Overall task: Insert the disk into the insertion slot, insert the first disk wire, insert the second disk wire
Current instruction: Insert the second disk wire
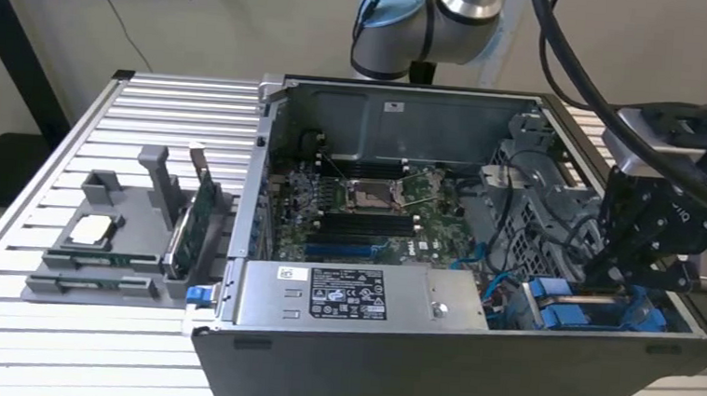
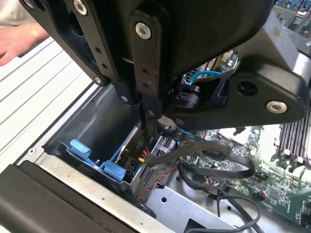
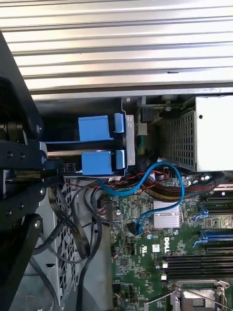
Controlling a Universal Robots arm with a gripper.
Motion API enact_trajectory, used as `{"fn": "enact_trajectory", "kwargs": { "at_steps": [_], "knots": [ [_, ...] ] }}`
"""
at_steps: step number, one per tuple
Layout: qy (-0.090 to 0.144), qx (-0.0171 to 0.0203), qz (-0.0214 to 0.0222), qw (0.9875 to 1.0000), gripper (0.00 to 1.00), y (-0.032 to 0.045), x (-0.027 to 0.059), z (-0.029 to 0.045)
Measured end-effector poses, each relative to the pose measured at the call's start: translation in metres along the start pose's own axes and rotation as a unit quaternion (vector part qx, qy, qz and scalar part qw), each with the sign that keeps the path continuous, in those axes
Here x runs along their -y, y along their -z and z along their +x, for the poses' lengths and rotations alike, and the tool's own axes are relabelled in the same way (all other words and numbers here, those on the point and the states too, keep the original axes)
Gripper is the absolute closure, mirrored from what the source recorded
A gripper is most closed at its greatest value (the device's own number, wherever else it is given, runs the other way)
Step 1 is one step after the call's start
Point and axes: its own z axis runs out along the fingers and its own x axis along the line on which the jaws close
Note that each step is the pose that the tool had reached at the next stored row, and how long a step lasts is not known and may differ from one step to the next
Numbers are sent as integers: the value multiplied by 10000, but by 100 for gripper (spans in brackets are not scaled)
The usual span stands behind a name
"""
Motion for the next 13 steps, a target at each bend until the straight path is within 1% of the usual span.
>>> {"fn": "enact_trajectory", "kwargs": {
  "at_steps": [1, 4, 5, 9, 13],
  "knots": [
    [2, 23, 0, 10000, 84, -5, 2, -1],
    [3, 48, -4, 10000, 84, 35, -2, 0],
    [3, 58, -4, 10000, 84, 33, -2, 1],
    [4, 69, -4, 10000, 84, 35, 0, 16],
    [5, 80, -5, 10000, 84, 37, 4, 50]
  ]
}}
